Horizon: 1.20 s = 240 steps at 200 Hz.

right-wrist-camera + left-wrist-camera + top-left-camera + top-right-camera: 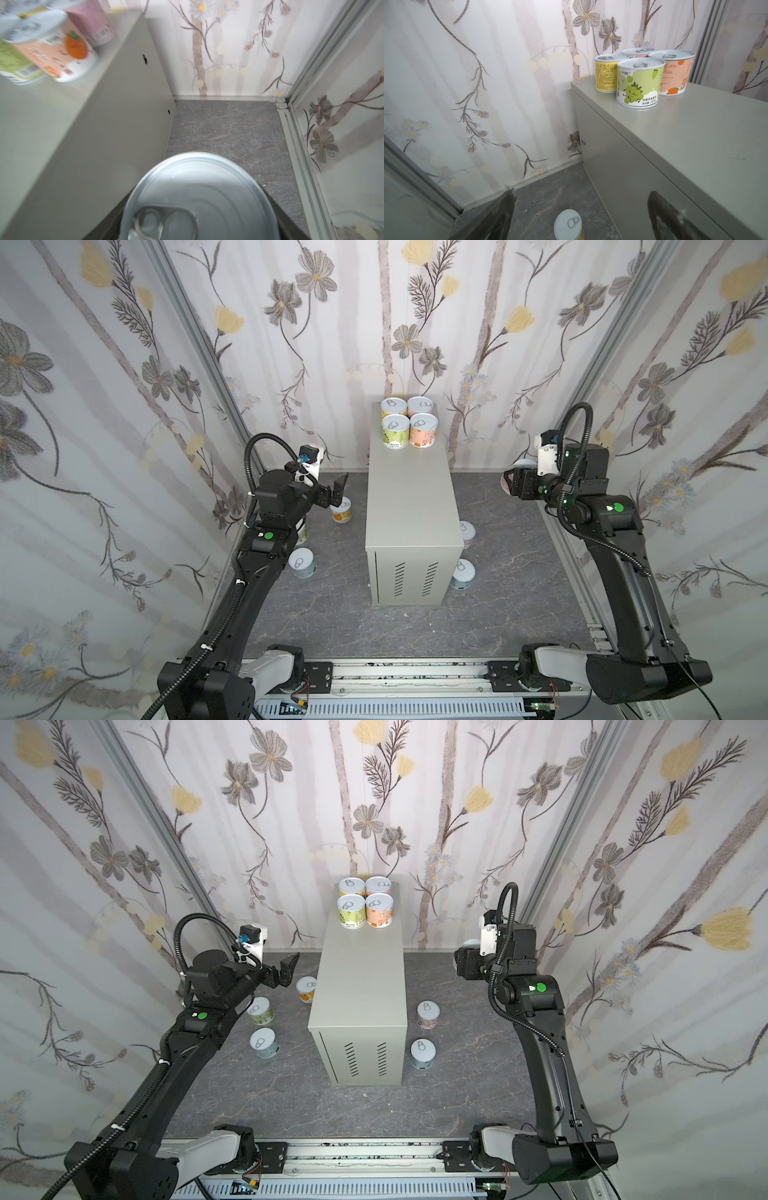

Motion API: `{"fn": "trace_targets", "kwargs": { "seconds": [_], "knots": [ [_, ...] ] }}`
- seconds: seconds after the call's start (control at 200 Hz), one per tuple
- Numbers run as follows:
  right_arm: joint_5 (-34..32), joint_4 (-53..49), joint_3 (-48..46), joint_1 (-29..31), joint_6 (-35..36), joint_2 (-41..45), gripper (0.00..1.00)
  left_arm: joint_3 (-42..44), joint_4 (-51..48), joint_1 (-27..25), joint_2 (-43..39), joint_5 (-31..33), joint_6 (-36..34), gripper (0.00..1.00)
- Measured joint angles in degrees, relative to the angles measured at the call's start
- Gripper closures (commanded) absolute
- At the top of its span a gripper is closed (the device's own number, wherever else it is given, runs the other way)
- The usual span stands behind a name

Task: Place and organize the canned foods onto the counter
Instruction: 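Lift the orange can up over the cabinet top with the right gripper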

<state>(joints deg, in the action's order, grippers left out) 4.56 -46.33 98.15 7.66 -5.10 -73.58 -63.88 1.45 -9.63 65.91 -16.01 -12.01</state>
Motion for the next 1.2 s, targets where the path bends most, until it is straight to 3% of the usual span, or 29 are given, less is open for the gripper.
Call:
{"fn": "trace_targets", "kwargs": {
  "seconds": [0.22, 0.34, 0.704, 1.199],
  "knots": [
    [-1.44, -9.09, 19.8, 8.02, -0.46, -6.01, 0.36, 0.0, -0.26, 0.15, -0.15, -0.66, -0.04, 0.0],
    [-2.21, -12.63, 25.68, 13.25, -0.46, -9.44, 0.36, 0.0, -0.57, 0.31, -0.46, -0.59, -0.2, 0.0],
    [-2.8, -17.2, 35.06, 22.88, 1.14, -19.58, 0.35, 0.13, -0.85, 0.35, -1.79, -1.84, -0.2, 0.0],
    [-2.34, -19.54, 37.29, 26.25, 3.93, -25.59, 0.35, 1.14, -3.85, 0.35, -5.99, -9.73, -2.73, 0.0]
  ]
}}
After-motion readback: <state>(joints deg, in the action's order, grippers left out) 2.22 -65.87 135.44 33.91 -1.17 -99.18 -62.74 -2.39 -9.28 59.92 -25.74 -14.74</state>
